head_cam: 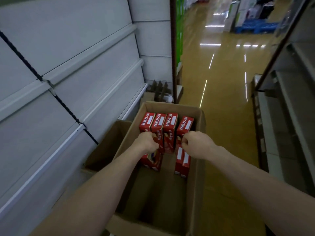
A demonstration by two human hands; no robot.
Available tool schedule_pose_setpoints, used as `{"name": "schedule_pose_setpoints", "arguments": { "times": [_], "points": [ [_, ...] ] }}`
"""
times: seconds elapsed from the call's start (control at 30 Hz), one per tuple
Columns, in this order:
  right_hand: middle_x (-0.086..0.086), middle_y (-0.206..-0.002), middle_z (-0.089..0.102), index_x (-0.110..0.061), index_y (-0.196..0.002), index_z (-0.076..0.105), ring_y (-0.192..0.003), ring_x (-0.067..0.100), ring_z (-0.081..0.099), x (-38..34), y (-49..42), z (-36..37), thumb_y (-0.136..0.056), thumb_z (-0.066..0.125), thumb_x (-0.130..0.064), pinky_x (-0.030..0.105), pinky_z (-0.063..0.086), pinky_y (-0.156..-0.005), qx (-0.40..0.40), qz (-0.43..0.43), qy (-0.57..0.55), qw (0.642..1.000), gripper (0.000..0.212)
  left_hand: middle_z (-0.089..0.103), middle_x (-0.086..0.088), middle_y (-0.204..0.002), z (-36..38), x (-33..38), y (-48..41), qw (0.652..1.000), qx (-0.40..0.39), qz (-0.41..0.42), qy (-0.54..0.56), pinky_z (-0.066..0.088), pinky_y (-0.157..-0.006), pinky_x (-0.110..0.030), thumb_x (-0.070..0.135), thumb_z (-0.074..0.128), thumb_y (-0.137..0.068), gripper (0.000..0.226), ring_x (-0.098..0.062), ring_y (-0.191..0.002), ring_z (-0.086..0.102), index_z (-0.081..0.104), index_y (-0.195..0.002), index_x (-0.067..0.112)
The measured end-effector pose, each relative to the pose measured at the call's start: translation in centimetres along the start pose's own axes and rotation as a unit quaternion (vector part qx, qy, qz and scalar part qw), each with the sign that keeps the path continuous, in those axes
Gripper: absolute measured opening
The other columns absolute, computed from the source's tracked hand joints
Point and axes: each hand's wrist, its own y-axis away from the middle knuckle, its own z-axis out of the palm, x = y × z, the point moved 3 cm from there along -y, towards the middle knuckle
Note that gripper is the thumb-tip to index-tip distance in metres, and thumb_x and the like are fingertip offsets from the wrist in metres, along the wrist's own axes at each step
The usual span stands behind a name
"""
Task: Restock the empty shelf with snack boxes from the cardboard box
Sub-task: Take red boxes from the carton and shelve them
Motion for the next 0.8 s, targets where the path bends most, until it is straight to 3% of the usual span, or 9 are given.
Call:
{"name": "schedule_pose_setpoints", "arguments": {
  "times": [0.13,0.4,0.67,0.8],
  "points": [
    [0.001,-0.100,0.065,-0.015,-0.109,0.060,-0.089,0.013,0.065,0.1,-3.2,1.9,-0.099,0.050,-0.026,0.029,0.057,-0.079,-0.022,0.012,0.003,1.000,0.019,0.055,-0.006,-0.133,1.3,-1.7,-4.0,0.999,-0.021,-0.029,0.012,0.050,-0.098,-0.042,0.029,0.064,-0.091,0.049,-0.026,-0.119,0.057,0.048,-0.136,0.018],
    [-0.002,-0.103,0.063,-0.020,-0.115,0.059,-0.088,0.014,0.062,0.2,-9.6,7.3,-0.098,0.049,-0.027,0.032,0.056,-0.078,-0.068,0.062,-0.018,0.996,0.021,0.049,-0.006,-0.139,4.1,-6.5,-12.1,0.996,-0.048,-0.078,0.020,0.054,-0.093,-0.038,0.025,0.064,-0.091,0.055,-0.025,-0.121,0.055,0.041,-0.141,0.021],
    [0.003,-0.126,0.056,-0.020,-0.133,0.046,-0.108,0.019,0.056,-2.3,-15.2,15.4,-0.096,0.050,-0.019,0.033,0.051,-0.089,-0.138,0.046,-0.045,0.988,0.037,0.037,-0.008,-0.146,7.3,-11.1,-16.9,0.996,-0.043,-0.079,0.005,0.037,-0.111,-0.046,0.027,0.064,-0.091,0.064,-0.029,-0.137,0.036,0.034,-0.146,0.021],
    [0.005,-0.138,0.048,-0.026,-0.147,0.028,-0.119,0.023,0.052,-3.5,-17.2,19.0,-0.094,0.053,-0.017,0.037,0.048,-0.098,-0.182,0.035,-0.054,0.981,0.060,0.024,-0.008,-0.154,8.9,-12.2,-16.9,0.998,-0.032,-0.054,-0.028,0.026,-0.118,-0.046,0.028,0.058,-0.095,0.063,-0.030,-0.144,0.021,0.028,-0.150,0.022]
  ]
}}
